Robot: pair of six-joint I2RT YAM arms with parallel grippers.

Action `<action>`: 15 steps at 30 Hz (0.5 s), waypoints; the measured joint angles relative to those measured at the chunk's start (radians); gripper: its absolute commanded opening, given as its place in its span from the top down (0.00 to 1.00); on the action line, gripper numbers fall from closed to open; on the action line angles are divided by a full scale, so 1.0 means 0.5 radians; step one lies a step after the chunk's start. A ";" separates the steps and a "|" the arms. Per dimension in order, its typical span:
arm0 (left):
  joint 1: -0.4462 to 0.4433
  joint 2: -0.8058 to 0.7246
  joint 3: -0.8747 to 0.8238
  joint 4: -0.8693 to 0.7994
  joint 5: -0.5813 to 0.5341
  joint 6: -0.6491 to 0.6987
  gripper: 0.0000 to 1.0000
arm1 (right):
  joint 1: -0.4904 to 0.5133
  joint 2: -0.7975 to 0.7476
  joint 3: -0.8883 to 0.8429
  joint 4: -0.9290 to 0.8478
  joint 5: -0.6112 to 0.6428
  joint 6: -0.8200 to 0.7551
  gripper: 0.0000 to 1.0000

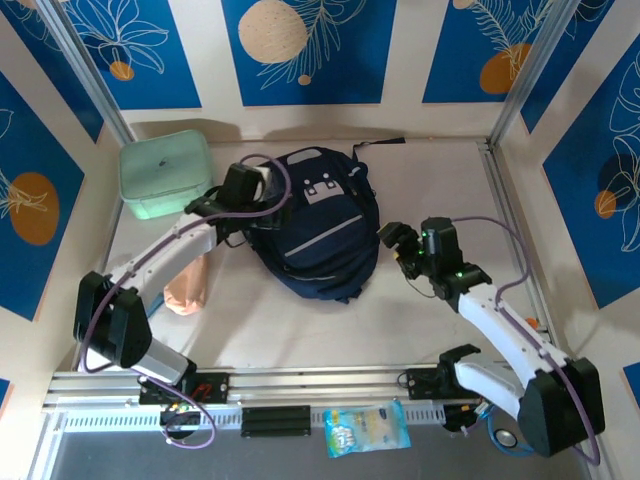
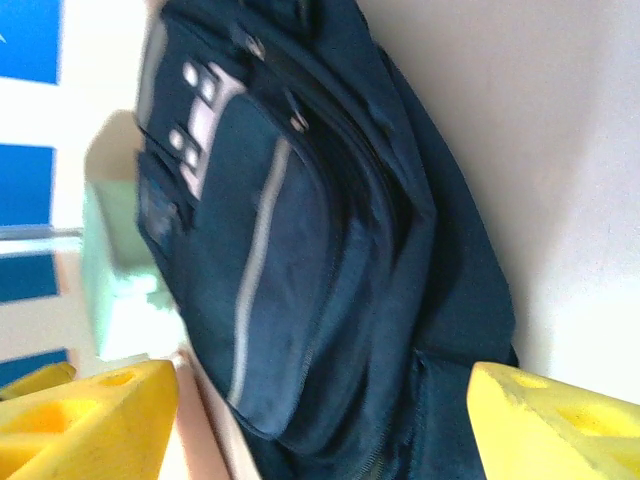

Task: Pack the student bag
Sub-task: Rotate the student bag at the top-center of the table.

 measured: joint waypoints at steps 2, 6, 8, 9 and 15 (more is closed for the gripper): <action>0.113 -0.014 -0.125 0.023 0.024 -0.105 0.11 | 0.070 0.092 0.006 -0.003 -0.012 0.001 0.23; 0.322 -0.014 -0.318 0.067 0.132 -0.297 0.14 | 0.199 0.258 0.055 -0.004 -0.027 0.025 0.23; 0.415 -0.014 -0.391 0.113 0.201 -0.381 0.16 | 0.260 0.312 0.078 0.006 -0.027 0.047 0.23; 0.464 -0.011 -0.420 0.137 0.244 -0.428 0.19 | 0.290 0.336 0.085 0.018 -0.027 0.056 0.23; 0.629 0.175 -0.436 0.380 0.460 -0.633 0.39 | 0.402 0.477 0.121 0.085 -0.044 0.127 0.24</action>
